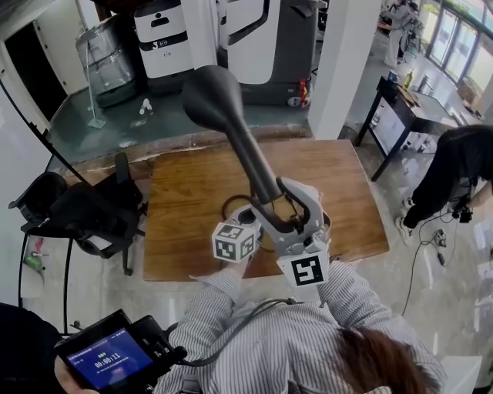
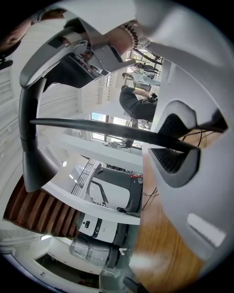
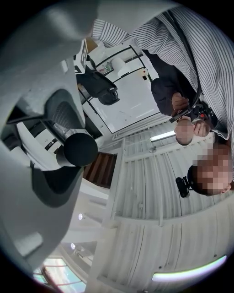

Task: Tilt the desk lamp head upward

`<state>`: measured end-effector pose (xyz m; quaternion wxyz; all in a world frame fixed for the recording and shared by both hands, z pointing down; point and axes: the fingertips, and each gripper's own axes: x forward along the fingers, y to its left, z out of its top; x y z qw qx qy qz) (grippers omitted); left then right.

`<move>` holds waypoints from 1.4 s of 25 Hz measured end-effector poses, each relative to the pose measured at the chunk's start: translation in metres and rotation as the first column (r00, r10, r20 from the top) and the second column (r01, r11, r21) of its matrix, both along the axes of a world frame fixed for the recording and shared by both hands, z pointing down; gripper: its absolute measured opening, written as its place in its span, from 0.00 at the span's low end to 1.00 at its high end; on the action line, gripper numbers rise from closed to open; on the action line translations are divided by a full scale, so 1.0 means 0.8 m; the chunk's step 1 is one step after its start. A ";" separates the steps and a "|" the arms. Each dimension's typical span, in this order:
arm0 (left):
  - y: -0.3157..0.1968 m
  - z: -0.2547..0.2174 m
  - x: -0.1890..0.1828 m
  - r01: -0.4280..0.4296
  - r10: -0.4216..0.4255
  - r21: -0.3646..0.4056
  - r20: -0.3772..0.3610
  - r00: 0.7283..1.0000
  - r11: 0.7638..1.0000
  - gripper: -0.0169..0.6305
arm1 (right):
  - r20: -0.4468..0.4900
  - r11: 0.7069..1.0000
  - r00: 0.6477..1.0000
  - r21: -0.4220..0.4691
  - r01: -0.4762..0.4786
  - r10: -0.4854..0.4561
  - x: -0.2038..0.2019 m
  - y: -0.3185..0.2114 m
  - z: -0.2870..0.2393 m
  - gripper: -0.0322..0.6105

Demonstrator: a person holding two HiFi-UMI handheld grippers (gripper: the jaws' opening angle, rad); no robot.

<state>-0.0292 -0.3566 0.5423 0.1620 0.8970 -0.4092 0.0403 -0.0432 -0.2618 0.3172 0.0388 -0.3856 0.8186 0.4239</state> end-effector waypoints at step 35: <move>0.010 -0.011 -0.004 -0.035 0.037 0.032 -0.059 0.998 0.999 0.10 | -0.151 0.916 0.908 -0.158 0.368 -0.391 -0.045 -0.018 -0.132 0.39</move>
